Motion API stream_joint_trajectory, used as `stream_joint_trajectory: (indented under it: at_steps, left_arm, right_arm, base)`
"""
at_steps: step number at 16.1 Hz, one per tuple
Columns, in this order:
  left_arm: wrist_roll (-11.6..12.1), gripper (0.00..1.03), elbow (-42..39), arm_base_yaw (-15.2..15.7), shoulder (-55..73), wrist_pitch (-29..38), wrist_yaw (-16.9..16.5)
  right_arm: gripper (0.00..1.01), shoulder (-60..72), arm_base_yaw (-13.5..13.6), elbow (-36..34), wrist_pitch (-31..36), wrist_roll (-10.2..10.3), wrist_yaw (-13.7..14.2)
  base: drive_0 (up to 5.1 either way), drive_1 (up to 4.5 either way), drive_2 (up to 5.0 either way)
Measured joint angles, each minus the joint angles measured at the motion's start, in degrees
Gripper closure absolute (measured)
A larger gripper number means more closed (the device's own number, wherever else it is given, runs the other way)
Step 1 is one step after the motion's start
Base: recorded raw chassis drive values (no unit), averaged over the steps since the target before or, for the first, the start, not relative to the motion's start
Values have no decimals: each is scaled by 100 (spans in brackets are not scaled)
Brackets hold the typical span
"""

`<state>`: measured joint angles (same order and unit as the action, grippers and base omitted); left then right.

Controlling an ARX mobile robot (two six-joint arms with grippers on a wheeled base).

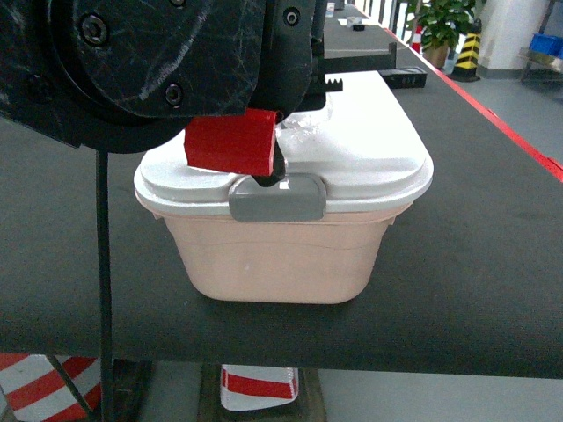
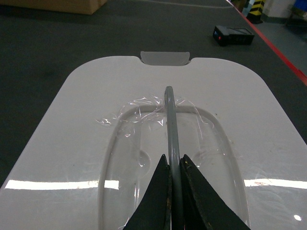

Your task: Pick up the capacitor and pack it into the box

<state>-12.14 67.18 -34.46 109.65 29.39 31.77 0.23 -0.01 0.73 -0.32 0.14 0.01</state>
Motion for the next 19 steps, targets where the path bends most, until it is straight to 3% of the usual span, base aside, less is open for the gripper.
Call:
stream_joint_trajectory:
  at_steps: [11, 12, 16, 19]
  left_arm:
    - [-101, 101, 168, 129, 232, -7, -96]
    - [-111, 93, 173, 129, 275, 48, -114]
    - [-77, 44, 170, 131, 291, 321, -101]
    - [232, 7, -81, 203, -348, 772, -63]
  right_arm:
    - [3, 0, 0, 0, 0, 0, 0]
    - [3, 0, 0, 0, 0, 0, 0]
    - [3, 0, 0, 0, 0, 0, 0]
    - [3, 0, 0, 0, 0, 0, 0]
  base:
    - [0, 0, 0]
    - [0, 0, 0]
    - [0, 0, 0]
    - [0, 0, 0]
